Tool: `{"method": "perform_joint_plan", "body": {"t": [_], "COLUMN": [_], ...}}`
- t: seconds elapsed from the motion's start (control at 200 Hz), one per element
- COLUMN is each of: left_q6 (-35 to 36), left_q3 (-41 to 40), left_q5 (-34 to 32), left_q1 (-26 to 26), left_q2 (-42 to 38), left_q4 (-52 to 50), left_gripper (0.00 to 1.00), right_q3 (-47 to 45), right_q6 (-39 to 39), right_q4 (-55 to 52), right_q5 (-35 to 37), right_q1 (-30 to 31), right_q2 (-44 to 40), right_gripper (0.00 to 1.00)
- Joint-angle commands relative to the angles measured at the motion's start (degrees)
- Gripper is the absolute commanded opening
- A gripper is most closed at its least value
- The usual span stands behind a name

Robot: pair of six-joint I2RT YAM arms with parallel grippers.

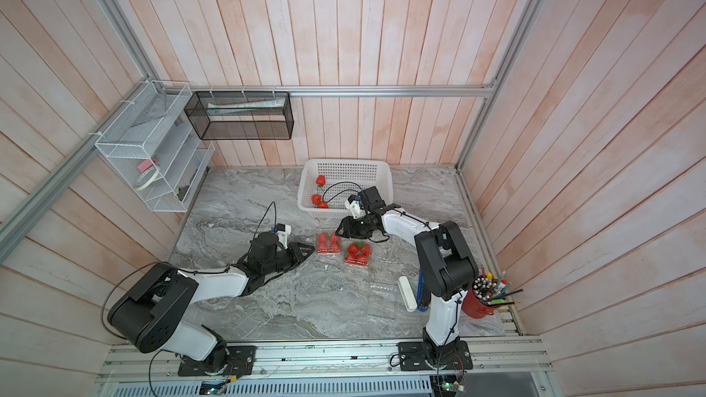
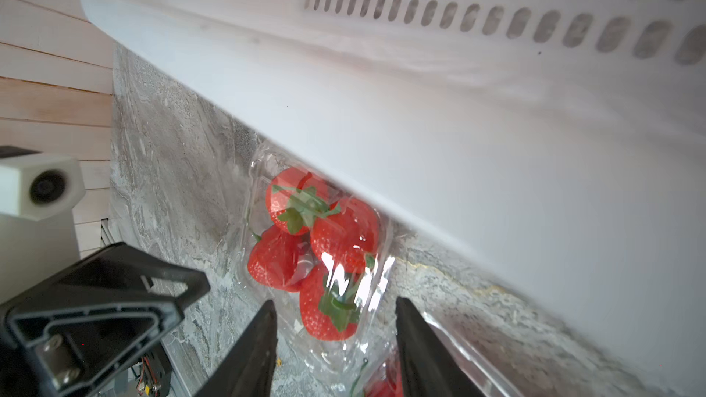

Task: Pack strawberries into containers
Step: Close the packing box at the center of the board.

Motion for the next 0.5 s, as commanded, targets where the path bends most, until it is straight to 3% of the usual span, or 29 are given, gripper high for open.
{"method": "perform_joint_plan", "body": {"t": [0.0,0.165,0.375,0.49], "left_q6": [0.9,1.4,-0.1,-0.8], "left_q3": [0.1,0.1,-2.8,-5.8], "left_q5": [-1.0,-0.4,-1.6,-5.5], "left_q1": [-0.3,-0.2,-0.2,-0.2], "left_q2": [-0.6,-1.7,-7.1,-13.7], "left_q4": [-3.5,-6.4,-10.1,-15.1], "left_gripper": [0.30,0.31,0.57,0.62], "right_q3": [0.6,0.9,-0.6,-1.8], "right_q6": [0.6,2.4,4.8,6.0], "right_q4": [2.6,2.9,3.2,3.2], "right_q5": [-1.7,-1.7,-2.7,-3.7], "right_q1": [1.2,4.3,8.6,11.2], "right_q2": [1.5,2.9,2.7,1.8], "right_gripper": [0.55,0.56,0.56,0.56]}}
